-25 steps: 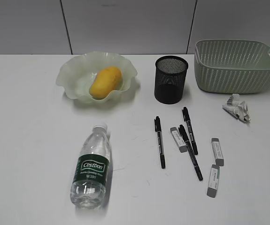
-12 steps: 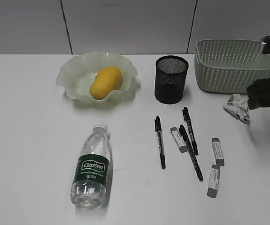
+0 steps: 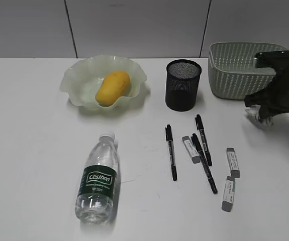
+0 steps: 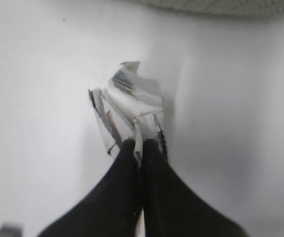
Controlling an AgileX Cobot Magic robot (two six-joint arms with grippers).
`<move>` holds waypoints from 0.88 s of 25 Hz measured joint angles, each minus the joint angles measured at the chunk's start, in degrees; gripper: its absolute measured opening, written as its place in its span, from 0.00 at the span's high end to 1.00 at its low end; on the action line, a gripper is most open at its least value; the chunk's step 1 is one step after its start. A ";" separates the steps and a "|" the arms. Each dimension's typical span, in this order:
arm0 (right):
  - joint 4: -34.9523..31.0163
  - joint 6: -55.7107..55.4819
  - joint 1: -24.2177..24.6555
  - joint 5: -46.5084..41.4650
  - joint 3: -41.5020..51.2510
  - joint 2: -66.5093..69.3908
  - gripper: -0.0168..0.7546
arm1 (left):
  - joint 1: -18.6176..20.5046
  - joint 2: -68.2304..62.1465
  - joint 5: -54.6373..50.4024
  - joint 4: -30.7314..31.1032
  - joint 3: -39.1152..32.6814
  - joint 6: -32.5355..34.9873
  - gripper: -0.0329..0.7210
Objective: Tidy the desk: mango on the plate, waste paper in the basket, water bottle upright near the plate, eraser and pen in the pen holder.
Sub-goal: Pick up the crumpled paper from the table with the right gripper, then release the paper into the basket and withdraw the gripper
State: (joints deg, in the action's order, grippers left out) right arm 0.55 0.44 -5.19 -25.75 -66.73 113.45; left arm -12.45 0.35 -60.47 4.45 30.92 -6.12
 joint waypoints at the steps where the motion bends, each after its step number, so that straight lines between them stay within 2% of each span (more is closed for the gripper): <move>1: -0.55 0.20 -0.57 -0.05 1.85 -3.78 0.96 | 0.00 0.00 0.00 0.00 0.00 0.00 0.52; 3: -0.55 0.37 -2.13 2.70 5.86 -12.25 0.96 | 0.00 0.00 0.00 0.00 0.00 0.00 0.52; 5: -1.26 0.54 -2.34 6.78 6.16 -18.57 0.96 | 0.00 0.00 0.00 0.00 0.00 0.00 0.53; 8: -1.13 0.57 0.69 10.37 -0.88 -16.41 0.94 | 0.00 0.00 0.00 0.00 0.00 0.00 0.54; 9: -1.18 0.57 1.67 10.51 -4.56 -13.98 0.89 | 0.00 0.00 0.00 0.00 0.00 0.00 0.54; 11: -1.13 0.57 2.72 7.71 -11.50 -6.82 0.68 | 0.00 0.00 0.00 0.00 0.00 0.00 0.55; 14: -1.02 1.23 2.86 1.36 -18.85 1.00 0.27 | 0.00 0.00 0.00 0.00 0.00 0.00 0.55; 15: -0.89 1.29 2.86 0.29 -19.23 1.70 0.22 | 0.00 0.00 0.00 0.00 0.00 0.00 0.55; 16: -0.55 1.37 2.86 -0.89 -19.09 1.52 0.19 | 0.00 0.00 0.00 0.00 0.00 0.00 0.55; 18: -0.55 1.37 2.79 -2.15 -16.82 -2.15 0.21 | 0.00 0.00 0.00 0.00 0.00 0.00 0.55; 22: -0.55 1.42 1.70 -2.66 -0.20 -21.59 0.25 | 0.00 0.00 0.00 -0.05 0.00 0.00 0.55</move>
State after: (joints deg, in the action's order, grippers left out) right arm 0.00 1.87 -3.49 -28.41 -66.93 91.86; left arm -12.45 0.35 -60.47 4.40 30.92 -6.12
